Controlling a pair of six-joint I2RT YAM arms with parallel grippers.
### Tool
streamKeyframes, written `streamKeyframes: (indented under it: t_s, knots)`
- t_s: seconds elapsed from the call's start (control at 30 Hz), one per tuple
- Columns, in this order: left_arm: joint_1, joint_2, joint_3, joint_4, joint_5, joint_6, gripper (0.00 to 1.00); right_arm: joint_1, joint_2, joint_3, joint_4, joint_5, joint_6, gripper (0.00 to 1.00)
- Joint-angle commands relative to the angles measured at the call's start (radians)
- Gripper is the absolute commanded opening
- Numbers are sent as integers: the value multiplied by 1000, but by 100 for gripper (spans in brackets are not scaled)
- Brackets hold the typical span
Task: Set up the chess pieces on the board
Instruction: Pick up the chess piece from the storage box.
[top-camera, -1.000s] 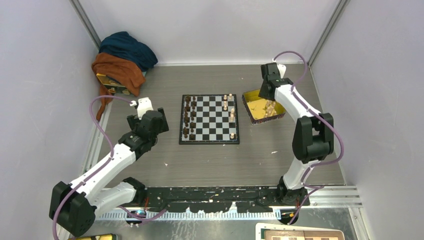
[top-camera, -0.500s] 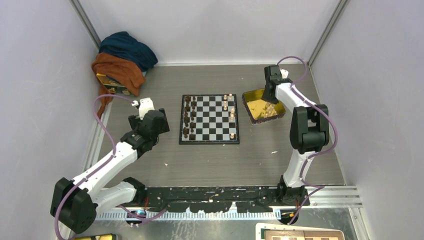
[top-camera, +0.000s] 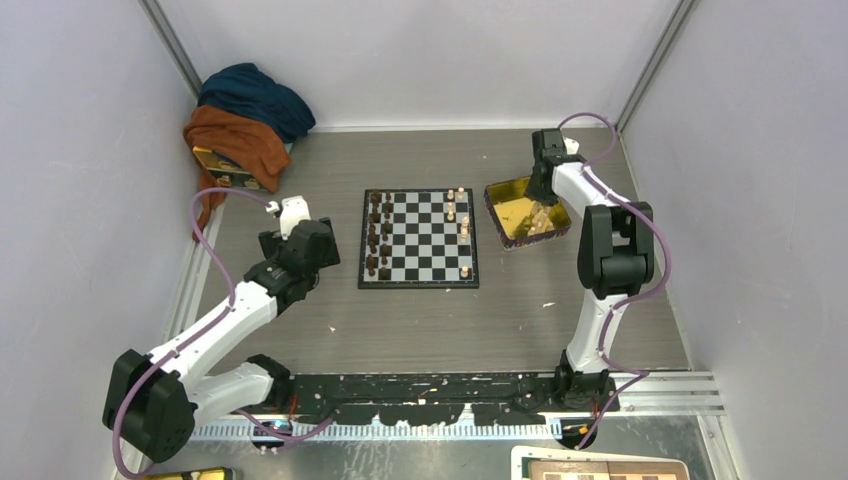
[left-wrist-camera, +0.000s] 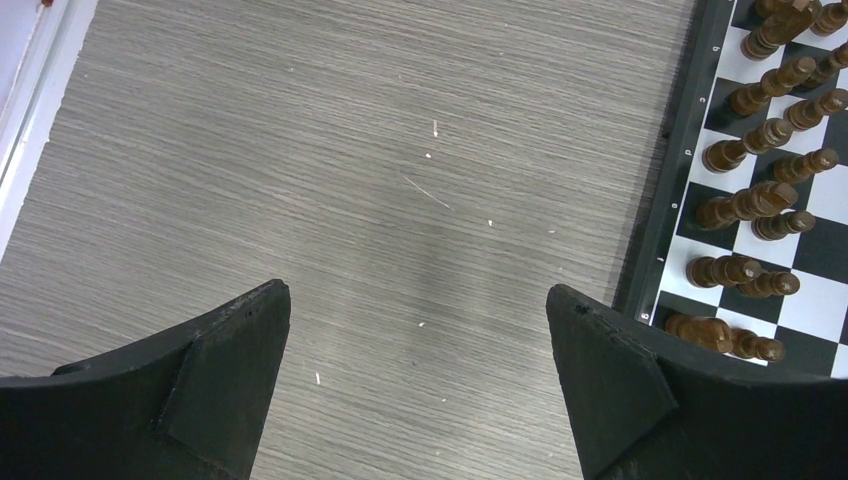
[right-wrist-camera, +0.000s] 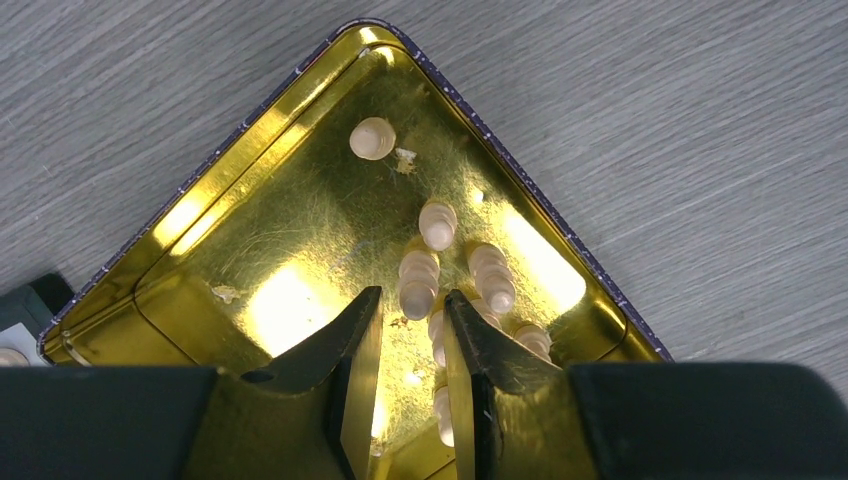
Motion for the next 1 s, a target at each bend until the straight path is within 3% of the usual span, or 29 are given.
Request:
streamKeyframes:
  t_s: [0.0, 0.53, 0.77, 0.97]
  knots:
    - [-7, -1, 41, 48, -24, -24, 100, -3, 9, 53, 31, -10, 10, 35]
    - [-7, 8, 38, 54, -28, -16, 100, -7, 38, 51, 33, -12, 16, 33]
    - [-7, 16, 38, 63, -28, -11, 100, -10, 44, 48, 30, -12, 16, 19]
    - [-7, 19, 38, 66, -28, -10, 100, -9, 33, 48, 33, -12, 16, 1]
